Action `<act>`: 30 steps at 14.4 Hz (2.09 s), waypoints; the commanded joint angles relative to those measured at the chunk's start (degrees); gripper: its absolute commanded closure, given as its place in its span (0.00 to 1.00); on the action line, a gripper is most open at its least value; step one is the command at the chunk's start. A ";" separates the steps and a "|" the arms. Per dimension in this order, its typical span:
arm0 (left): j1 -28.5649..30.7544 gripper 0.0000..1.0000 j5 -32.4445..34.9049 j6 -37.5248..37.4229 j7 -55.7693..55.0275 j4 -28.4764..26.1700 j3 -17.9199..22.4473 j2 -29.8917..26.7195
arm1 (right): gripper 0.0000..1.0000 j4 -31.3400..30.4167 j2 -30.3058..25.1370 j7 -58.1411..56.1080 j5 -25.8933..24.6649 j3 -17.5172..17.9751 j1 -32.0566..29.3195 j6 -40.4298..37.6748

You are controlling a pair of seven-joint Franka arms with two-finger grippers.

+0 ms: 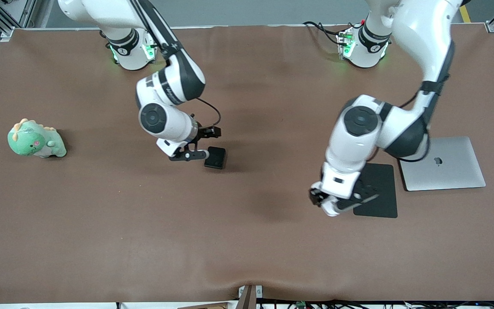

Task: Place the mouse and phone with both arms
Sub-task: 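Move the mouse onto the pad with the left gripper while the right gripper descends, then open the left gripper on the pad while the right gripper grasps the phone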

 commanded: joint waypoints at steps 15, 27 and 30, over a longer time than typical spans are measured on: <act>28.56 1.00 -1.92 -0.43 43.93 -12.70 -11.51 1.03 | 0.00 4.11 12.39 5.63 2.76 -0.80 3.04 13.19; 28.74 1.00 -1.22 5.09 51.95 -12.27 -11.16 9.39 | 0.00 3.58 13.98 5.37 1.45 -1.24 4.89 15.39; 28.83 1.00 -1.13 5.28 52.04 -12.35 -11.07 10.09 | 0.04 3.41 14.25 5.10 -0.92 -1.33 4.98 15.30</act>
